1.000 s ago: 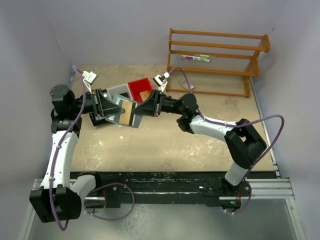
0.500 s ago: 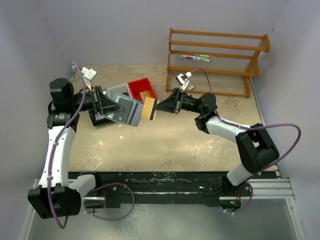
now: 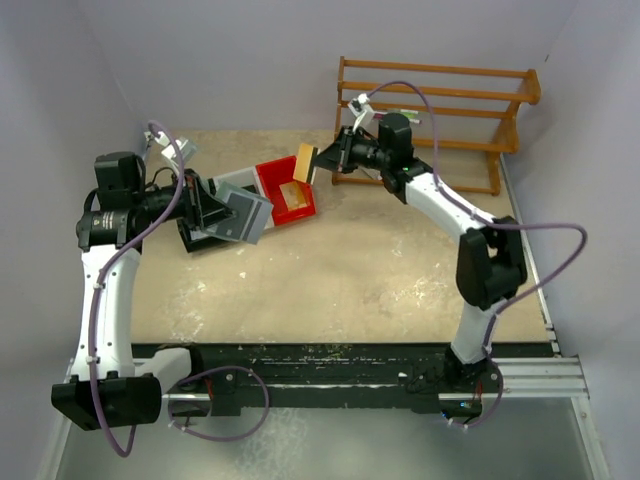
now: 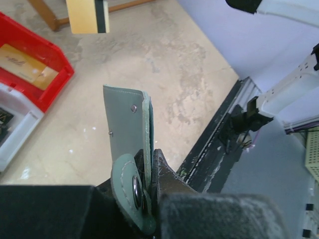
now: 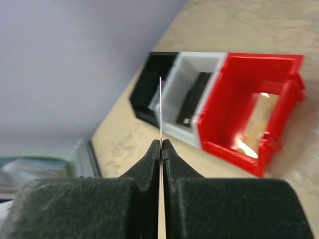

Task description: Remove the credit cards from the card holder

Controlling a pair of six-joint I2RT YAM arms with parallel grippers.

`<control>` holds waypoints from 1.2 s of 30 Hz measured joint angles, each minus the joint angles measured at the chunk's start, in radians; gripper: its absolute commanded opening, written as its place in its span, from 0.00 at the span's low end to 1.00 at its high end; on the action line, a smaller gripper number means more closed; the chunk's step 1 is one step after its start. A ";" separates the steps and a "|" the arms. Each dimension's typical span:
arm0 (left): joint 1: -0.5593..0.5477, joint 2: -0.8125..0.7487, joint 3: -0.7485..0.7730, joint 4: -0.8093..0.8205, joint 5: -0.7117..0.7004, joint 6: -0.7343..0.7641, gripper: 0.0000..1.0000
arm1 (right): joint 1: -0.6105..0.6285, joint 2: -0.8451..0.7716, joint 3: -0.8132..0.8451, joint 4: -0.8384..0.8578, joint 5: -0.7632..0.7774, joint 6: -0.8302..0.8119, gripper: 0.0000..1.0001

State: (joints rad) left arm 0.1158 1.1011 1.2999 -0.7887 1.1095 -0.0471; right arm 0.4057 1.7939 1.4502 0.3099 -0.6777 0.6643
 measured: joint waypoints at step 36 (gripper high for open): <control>0.000 -0.051 0.018 -0.147 0.257 0.079 0.00 | 0.158 0.637 0.606 -0.490 0.337 -0.293 0.34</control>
State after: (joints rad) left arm 0.1158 1.0504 1.3182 -0.9356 1.3663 0.0322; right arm 0.5636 2.4313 2.0563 -0.1799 -0.3405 0.3710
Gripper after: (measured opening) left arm 0.090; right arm 0.224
